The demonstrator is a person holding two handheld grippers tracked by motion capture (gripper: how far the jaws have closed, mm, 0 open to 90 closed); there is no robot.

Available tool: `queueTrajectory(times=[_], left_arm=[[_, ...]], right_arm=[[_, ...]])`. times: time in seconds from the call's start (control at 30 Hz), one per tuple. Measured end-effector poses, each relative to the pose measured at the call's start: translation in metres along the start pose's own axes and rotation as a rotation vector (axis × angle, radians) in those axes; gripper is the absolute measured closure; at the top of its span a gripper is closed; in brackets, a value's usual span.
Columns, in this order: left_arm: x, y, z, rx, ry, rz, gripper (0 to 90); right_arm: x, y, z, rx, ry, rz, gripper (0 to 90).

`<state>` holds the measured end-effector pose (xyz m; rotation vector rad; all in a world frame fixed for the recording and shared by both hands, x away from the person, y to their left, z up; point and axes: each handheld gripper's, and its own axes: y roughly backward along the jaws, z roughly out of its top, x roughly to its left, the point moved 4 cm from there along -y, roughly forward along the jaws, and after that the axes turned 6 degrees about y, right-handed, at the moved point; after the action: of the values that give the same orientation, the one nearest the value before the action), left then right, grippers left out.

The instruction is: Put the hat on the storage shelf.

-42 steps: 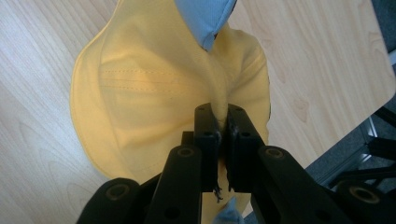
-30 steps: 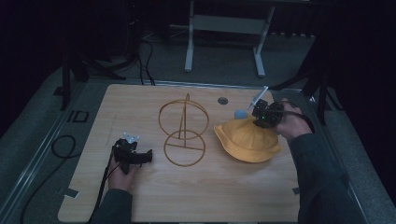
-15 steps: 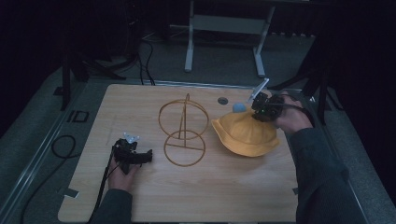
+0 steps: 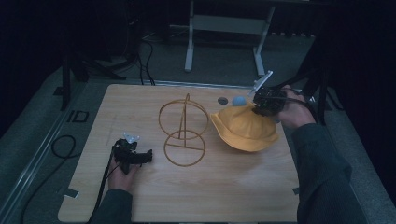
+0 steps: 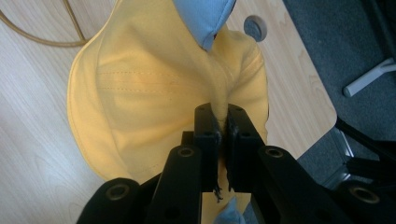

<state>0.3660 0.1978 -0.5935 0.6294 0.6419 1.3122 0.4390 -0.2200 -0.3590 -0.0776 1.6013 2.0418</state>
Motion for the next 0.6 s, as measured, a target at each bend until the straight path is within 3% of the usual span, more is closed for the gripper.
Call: queueTrajectory(times=[0.6], left_arm=[[0.000,0.000,0.000,0.001,-0.001,0.000,0.4]], right_arm=[[-0.008,0.019,0.021,-0.034,-0.001,-0.031,84.7]])
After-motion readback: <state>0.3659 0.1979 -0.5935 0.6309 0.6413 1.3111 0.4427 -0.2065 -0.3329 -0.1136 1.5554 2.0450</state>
